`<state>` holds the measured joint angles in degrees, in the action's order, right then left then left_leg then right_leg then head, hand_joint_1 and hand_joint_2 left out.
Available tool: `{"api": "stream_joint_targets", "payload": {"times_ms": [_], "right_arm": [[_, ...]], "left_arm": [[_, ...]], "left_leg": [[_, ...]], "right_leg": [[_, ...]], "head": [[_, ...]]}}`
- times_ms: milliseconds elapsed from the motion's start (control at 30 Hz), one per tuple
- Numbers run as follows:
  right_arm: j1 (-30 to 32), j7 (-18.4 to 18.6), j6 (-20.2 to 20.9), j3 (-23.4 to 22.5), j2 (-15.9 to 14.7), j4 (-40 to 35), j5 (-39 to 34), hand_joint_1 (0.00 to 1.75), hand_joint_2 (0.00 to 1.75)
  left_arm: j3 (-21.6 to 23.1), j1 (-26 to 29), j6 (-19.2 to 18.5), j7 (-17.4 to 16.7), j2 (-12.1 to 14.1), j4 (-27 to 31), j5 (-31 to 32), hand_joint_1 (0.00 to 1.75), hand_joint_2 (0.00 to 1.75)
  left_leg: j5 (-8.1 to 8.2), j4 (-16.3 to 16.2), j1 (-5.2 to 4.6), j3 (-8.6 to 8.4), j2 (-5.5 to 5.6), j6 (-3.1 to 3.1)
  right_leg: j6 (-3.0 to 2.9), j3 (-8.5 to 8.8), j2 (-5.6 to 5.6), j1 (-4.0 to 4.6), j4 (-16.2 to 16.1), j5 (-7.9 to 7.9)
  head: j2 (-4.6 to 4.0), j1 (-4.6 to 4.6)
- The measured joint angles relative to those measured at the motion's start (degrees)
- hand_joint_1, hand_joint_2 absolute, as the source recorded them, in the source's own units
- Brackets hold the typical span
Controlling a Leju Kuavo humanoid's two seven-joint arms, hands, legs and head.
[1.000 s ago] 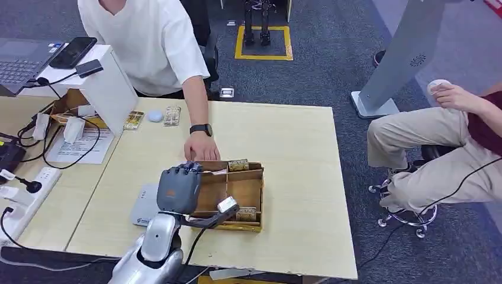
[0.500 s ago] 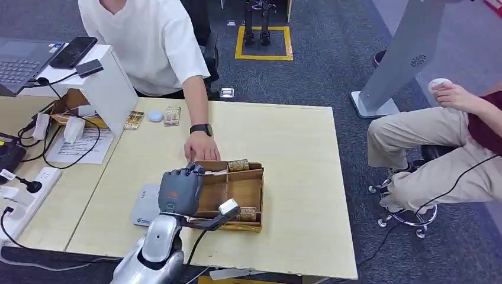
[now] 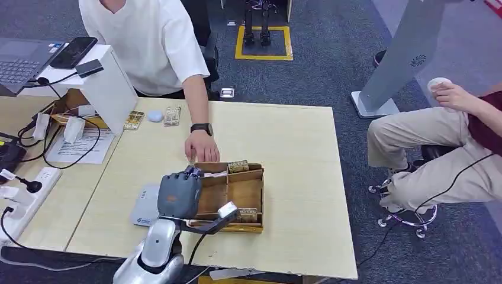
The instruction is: Pass the card to the sensor for recognition and then transmit it.
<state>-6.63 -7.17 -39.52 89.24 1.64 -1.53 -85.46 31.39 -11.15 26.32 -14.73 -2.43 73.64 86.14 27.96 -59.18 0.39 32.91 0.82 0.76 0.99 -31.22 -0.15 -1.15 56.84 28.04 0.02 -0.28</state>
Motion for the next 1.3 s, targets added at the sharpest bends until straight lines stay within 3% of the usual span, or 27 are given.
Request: {"api": "stream_joint_targets", "payload": {"times_ms": [367, 433, 500, 567, 633, 667, 700, 733, 800, 1033, 1300], "right_arm": [[0.0, 0.0, 0.0, 0.0, 0.2, 0.0, -0.1, 0.00, 1.75], [0.0, 0.0, 0.0, 0.0, 0.2, 0.0, -0.1, 0.00, 1.75], [0.0, 0.0, 0.0, 0.0, 0.4, 0.0, 0.1, 0.00, 1.75], [0.0, 0.0, 0.0, 0.0, 0.5, 0.2, 0.2, 0.00, 1.75], [0.0, 0.0, 0.0, 0.0, 0.7, 0.4, 0.0, 0.00, 1.75], [0.1, 0.0, 0.0, 0.0, 0.8, 0.5, -0.2, 0.00, 1.75], [0.1, 0.0, 0.0, 0.0, 0.8, 0.6, -0.2, 0.00, 1.75], [0.1, 0.0, 0.0, 0.0, 0.8, 0.7, -0.3, 0.00, 1.75], [0.1, 0.0, 0.0, 0.0, 0.9, 0.7, -0.3, 0.00, 1.75], [0.1, -0.1, 0.0, 0.0, 0.9, 1.0, -0.2, 0.00, 1.75], [0.1, -0.1, 0.0, 0.0, 0.9, 1.1, -0.3, 0.00, 1.75]], "left_arm": [[0.0, 0.6, 1.5, 0.0, 0.0, 0.0, 0.0, 1.75, 1.75], [-0.3, 1.4, 4.7, -0.1, -0.1, 0.5, 0.1, 1.75, 1.75], [-1.5, 2.8, 10.3, 0.1, -1.1, 1.7, -0.3, 1.75, 1.75], [-3.2, 4.2, 12.7, 1.4, -2.1, 4.5, -0.4, 1.75, 1.75], [-6.2, 5.7, 13.3, 7.7, -4.4, 8.4, -3.2, 1.75, 1.75], [-8.7, 6.9, 13.3, 13.3, -6.7, 10.6, -6.3, 1.75, 1.75], [-12.7, 7.8, 13.4, 21.5, -8.6, 13.2, -10.5, 1.75, 1.75], [-15.7, 8.2, 13.4, 26.7, -10.3, 14.7, -13.6, 1.75, 1.75], [-19.6, 9.0, 13.6, 32.5, -12.3, 17.2, -18.0, 1.75, 1.75], [-28.6, 11.2, 13.7, 39.9, -13.6, 23.3, -25.5, 1.75, 1.75], [-32.2, 12.0, 13.7, 42.5, -13.8, 25.0, -28.7, 1.75, 1.75]], "left_leg": [[0.00, 0.0, 0.00, 0.00, 0.00, 0.00], [0.00, 0.0, 0.00, 0.00, 0.00, 0.00], [0.00, 0.0, 0.00, 0.02, 0.00, 0.00], [0.00, 0.0, 0.00, 0.02, 0.01, 0.00], [0.01, 0.0, -0.01, 0.04, -0.01, 0.00], [0.01, 0.0, -0.01, 0.06, -0.02, 0.01], [0.01, 0.0, -0.01, 0.08, -0.01, 0.01], [0.01, 0.0, -0.01, 0.06, 0.00, 0.01], [0.02, 0.0, -0.05, 0.00, -0.05, 0.02], [-0.01, 0.0, 0.02, -0.02, -0.03, -0.01], [0.00, 0.0, 0.01, 0.00, -0.01, -0.01]], "right_leg": [[0.00, 0.00, -0.01, 0.00, 0.0, 0.00], [0.00, -0.01, 0.00, 0.00, 0.0, 0.00], [0.00, -0.02, 0.00, 0.00, 0.0, 0.00], [0.01, -0.02, -0.01, 0.00, 0.0, 0.01], [0.01, -0.04, 0.00, -0.01, 0.0, 0.01], [0.01, -0.05, 0.02, -0.01, 0.0, 0.01], [0.01, -0.05, 0.01, -0.01, 0.0, 0.01], [0.01, -0.04, 0.00, -0.01, 0.0, 0.01], [0.01, -0.03, 0.04, -0.02, 0.0, 0.01], [0.00, -0.03, 0.00, 0.03, 0.0, 0.01], [0.00, -0.02, -0.02, -0.01, 0.0, 0.01]], "head": [[0.00, 0.00], [-0.02, 0.00], [0.00, 0.00], [-0.02, 0.02], [-0.02, 0.00], [0.00, -0.02], [0.00, 0.02], [-0.02, 0.02], [-0.02, 0.07], [-0.02, -0.04], [-0.02, -0.02]]}}
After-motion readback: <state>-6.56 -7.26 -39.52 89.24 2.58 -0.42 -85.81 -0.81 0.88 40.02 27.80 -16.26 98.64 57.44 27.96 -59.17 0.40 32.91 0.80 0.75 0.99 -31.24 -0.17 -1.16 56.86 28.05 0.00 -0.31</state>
